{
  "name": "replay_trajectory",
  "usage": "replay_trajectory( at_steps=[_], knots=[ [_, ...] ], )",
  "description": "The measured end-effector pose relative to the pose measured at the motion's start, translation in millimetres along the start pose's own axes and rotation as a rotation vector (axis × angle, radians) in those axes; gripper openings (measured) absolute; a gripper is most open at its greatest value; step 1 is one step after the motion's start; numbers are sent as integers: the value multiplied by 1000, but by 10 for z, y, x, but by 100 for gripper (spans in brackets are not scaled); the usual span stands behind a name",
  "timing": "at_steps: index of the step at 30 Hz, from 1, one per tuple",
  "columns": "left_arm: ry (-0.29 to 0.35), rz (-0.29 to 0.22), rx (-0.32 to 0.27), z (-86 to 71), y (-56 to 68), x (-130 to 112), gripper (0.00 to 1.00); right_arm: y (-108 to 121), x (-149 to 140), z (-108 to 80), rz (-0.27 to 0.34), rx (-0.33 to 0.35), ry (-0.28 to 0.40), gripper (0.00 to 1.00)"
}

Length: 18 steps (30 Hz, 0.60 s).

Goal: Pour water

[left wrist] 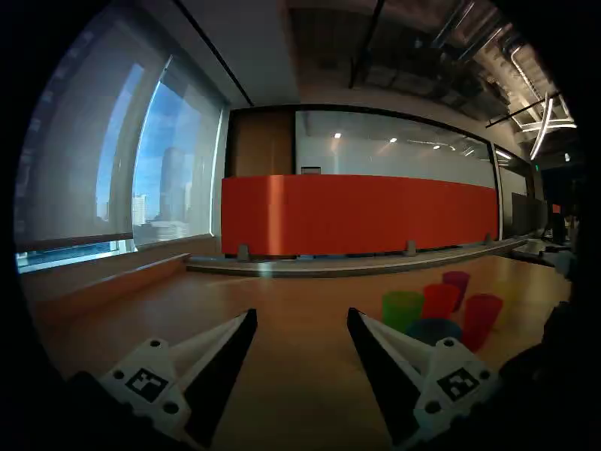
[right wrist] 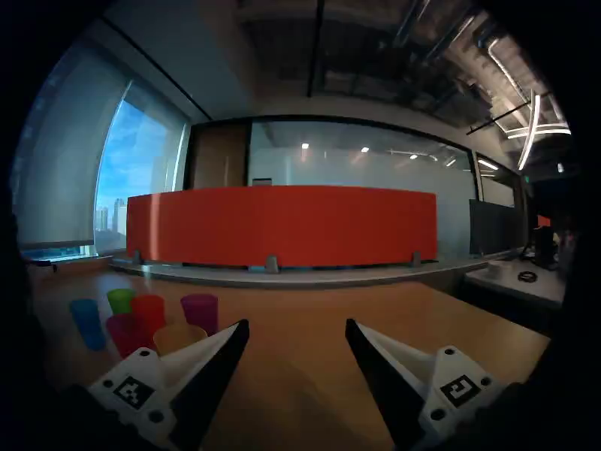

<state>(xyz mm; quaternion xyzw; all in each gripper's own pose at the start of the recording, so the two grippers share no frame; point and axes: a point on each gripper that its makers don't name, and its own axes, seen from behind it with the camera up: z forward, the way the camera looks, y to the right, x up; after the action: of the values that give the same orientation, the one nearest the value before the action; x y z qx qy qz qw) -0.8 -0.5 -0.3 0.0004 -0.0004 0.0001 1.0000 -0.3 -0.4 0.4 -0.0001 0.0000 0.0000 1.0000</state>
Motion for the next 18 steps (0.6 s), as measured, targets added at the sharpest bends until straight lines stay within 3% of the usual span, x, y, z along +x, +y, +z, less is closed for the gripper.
replay_trajectory(
  at_steps=[3,6,9,12,18],
  knots=[
    [0,0,-1,3,-3,6,89,-312,-218,291,-2,-8,3,99],
    [1,-2,-4,7,-2,8,89,-475,-310,650,-2,5,-4,99],
    [-7,-13,-4,7,-5,-2,89,-566,-333,801,-3,10,-14,99],
    [-20,-36,-6,14,-5,2,89,-577,-222,709,6,18,-15,99],
    [-22,-63,-4,25,-52,172,89,-613,75,698,-4,31,-16,99]
  ],
)
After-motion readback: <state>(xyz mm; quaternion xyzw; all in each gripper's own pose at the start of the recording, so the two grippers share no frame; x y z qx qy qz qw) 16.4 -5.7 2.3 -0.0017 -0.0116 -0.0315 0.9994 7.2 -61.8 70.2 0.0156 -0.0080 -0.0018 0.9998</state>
